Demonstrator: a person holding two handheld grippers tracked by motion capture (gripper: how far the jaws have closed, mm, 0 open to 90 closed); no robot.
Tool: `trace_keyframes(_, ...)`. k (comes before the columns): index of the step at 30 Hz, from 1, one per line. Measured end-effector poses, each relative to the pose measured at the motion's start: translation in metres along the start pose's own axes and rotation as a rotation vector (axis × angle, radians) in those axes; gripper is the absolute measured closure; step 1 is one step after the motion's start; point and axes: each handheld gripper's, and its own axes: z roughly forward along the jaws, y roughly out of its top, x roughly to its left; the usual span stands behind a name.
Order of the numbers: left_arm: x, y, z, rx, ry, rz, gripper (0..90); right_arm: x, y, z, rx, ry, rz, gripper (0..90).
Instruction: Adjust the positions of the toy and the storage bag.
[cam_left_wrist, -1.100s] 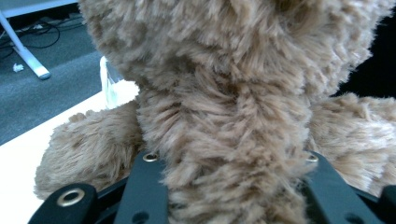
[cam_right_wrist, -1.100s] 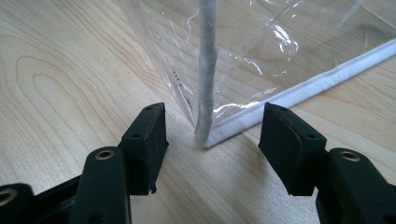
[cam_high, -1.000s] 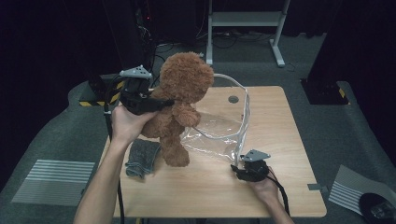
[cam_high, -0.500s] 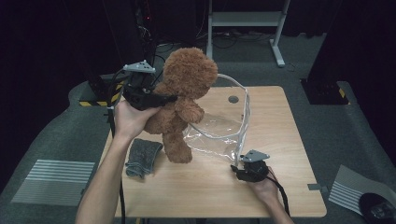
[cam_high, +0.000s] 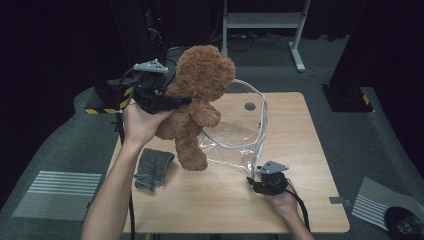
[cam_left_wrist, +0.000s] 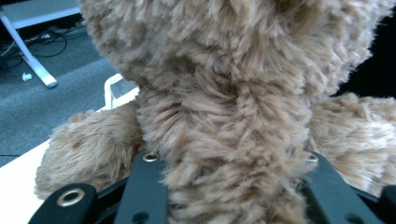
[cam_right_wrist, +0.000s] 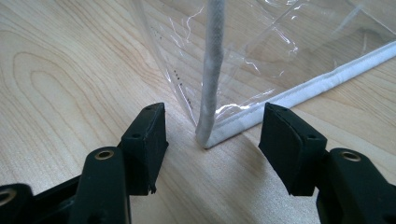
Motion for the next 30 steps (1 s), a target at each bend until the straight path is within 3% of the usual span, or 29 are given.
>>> trace_keyframes(19,-0.003,0.019,0.004,-0.014,0.01,0.012,63.9,0.001,0.0,0.0,0.001,-0.004,-0.009,41.0)
trace_keyframes(30,-0.01,0.033,0.021,0.015,0.01,0.032,63.7,0.001,0.0,0.0,0.001,-0.004,-0.001,41.0)
